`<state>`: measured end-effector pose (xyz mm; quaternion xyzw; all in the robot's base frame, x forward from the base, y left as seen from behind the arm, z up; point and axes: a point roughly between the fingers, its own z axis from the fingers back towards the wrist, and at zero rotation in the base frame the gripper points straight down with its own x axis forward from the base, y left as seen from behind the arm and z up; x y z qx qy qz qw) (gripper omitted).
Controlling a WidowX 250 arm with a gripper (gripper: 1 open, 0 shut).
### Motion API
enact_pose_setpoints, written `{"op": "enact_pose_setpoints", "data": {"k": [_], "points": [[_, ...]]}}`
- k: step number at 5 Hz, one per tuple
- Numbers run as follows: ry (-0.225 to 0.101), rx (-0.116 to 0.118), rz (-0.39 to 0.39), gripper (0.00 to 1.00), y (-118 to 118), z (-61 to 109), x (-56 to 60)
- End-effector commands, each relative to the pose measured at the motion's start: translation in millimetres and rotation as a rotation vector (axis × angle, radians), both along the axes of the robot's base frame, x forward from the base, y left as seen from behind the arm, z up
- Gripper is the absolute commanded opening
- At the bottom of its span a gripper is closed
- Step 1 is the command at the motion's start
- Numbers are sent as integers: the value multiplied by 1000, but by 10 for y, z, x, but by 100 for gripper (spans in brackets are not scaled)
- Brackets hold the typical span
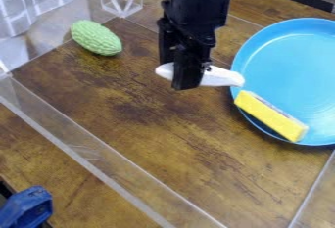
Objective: Put the white object in the blue tray
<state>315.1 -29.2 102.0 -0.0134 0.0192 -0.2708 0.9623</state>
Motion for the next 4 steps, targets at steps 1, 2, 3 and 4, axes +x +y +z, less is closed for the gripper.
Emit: {"op": "enact_pose_setpoints", "data": {"k": [1,2,3,4], "points": [[-87,-15,6,0,52,215,24],[-94,-19,-7,0,64,223,36],[-99,-26,-12,0,59,240,33],[-106,-34,-19,0,60,250,33]]}}
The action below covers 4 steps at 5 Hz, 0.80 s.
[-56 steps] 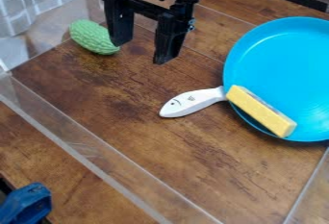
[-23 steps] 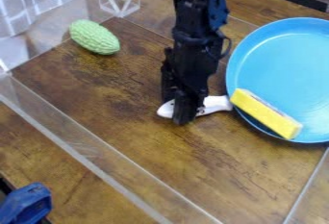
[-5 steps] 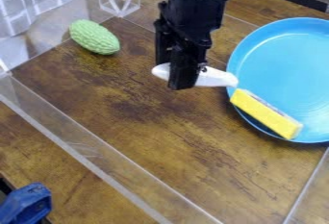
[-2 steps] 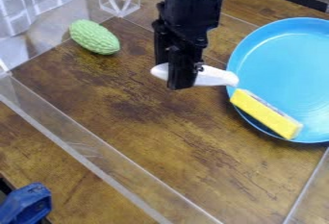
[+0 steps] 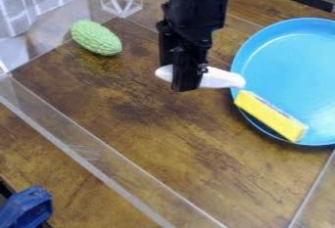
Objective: Put the white object in the blue tray
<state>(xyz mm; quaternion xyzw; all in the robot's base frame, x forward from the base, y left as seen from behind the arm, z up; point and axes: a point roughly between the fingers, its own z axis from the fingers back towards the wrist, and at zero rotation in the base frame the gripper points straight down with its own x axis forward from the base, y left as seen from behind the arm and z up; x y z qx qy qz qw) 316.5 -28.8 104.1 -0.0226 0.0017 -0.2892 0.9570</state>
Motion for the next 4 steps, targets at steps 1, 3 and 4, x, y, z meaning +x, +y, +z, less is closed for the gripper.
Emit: {"op": "enact_pose_setpoints", "data": {"k": [1,3,4], "points": [[-85,-14,12,0,61,228,27],[-92,-29,12,0,72,127,26],[-96,-35,9,0,63,113,28]]}}
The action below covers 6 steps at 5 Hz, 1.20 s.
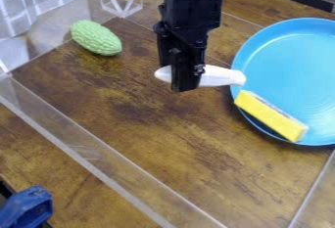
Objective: Put the white object in the blue tray
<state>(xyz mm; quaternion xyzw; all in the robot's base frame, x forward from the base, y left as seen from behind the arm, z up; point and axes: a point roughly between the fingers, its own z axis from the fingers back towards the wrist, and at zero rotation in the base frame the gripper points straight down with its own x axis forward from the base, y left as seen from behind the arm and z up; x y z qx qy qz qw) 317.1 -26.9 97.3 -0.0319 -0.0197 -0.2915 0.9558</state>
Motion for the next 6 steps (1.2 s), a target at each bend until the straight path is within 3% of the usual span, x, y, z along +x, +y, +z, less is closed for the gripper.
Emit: {"op": "enact_pose_setpoints", "data": {"k": [1,2,4,6], "points": [[-72,4,15,0,39,261,70],[-83,12,15,0,31,335,112],[-137,43,23,0,-68,662,138],[-196,56,-1,0,-242,616,126]]}}
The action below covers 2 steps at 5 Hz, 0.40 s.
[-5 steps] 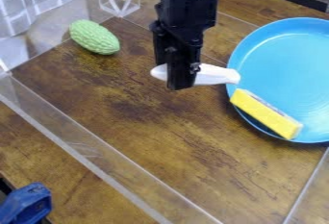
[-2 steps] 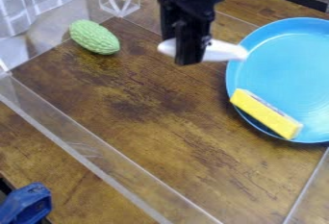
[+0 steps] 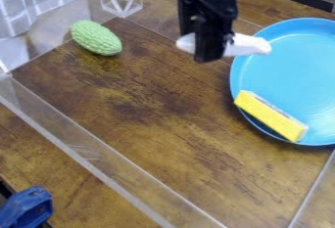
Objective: Put the white object in the blue tray
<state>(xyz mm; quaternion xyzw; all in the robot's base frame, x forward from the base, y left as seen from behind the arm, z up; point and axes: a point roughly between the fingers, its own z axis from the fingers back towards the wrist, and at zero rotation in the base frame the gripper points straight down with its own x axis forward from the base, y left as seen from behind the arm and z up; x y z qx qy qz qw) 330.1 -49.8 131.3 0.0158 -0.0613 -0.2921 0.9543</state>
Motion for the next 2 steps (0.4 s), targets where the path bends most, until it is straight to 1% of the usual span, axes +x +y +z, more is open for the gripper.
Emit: {"op": "enact_pose_setpoints", "data": {"k": [1,2], "points": [[-110,3,7,0,-45,313,-51],[-132,13,4,0,-69,241,-80]]}}
